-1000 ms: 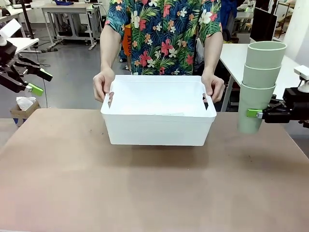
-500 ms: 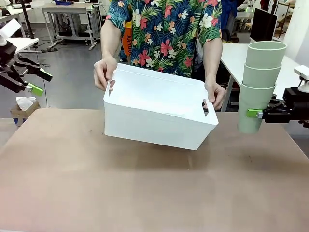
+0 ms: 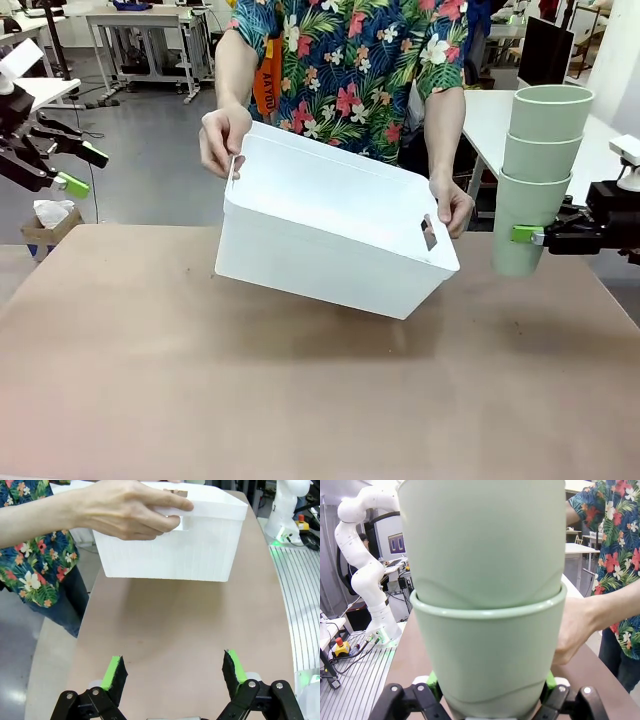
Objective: Stack the cups and store them in the basket.
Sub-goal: Place the stack of Reusable plastic cups into the Pantry Basket.
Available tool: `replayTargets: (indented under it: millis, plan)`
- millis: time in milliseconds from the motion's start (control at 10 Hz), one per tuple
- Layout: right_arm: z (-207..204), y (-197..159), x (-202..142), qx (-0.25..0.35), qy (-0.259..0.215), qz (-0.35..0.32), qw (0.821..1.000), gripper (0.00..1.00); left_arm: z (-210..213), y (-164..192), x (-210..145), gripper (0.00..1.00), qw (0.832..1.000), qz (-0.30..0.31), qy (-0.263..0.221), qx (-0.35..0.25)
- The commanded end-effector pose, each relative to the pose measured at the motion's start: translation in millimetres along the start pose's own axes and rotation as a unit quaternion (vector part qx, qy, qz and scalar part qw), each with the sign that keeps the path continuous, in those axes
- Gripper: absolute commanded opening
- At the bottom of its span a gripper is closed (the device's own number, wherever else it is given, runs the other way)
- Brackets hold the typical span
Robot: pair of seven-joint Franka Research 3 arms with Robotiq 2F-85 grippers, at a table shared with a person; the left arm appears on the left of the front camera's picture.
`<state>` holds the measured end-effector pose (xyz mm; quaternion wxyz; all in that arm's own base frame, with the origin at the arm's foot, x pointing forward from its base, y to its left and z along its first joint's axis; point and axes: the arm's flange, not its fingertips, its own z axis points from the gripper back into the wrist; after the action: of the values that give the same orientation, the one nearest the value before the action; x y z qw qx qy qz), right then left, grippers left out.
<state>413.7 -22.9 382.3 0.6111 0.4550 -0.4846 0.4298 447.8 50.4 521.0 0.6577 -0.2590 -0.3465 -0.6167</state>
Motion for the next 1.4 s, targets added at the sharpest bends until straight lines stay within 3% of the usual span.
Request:
replayTargets:
  millis: [0,100,300,700,1000,1300]
  plan:
    - [-0.4,0.2,5.1,0.001,-0.001,0.007,1.0,0.85,0.3,-0.3,-0.2,1.0,1.0,0.002,0.004,-0.003]
    - [0.0,0.0,0.0,0.0,0.0,0.0,1.0,0.85,0.3,-0.3,-0.2,1.0,1.0,0.002,0.004,-0.003]
    - [-10.5,8.7,24.7,-0.016,0.019,-0.005,1.0,0.85,0.3,-0.3,-0.2,1.0,1.0,0.002,0.004,-0.003]
    - [-48.0,26.8,102.4,-0.047,0.058,0.011,0.997,0.85,0.3,-0.3,-0.2,1.0,1.0,0.002,0.004,-0.003]
    - [-90.3,34.0,159.8,-0.076,0.111,0.026,0.991,0.85,0.3,-0.3,-0.2,1.0,1.0,0.002,0.004,-0.003]
    - [-149.1,26.2,183.8,-0.099,0.162,0.048,0.981,0.85,0.3,-0.3,-0.2,1.0,1.0,0.002,0.004,-0.003]
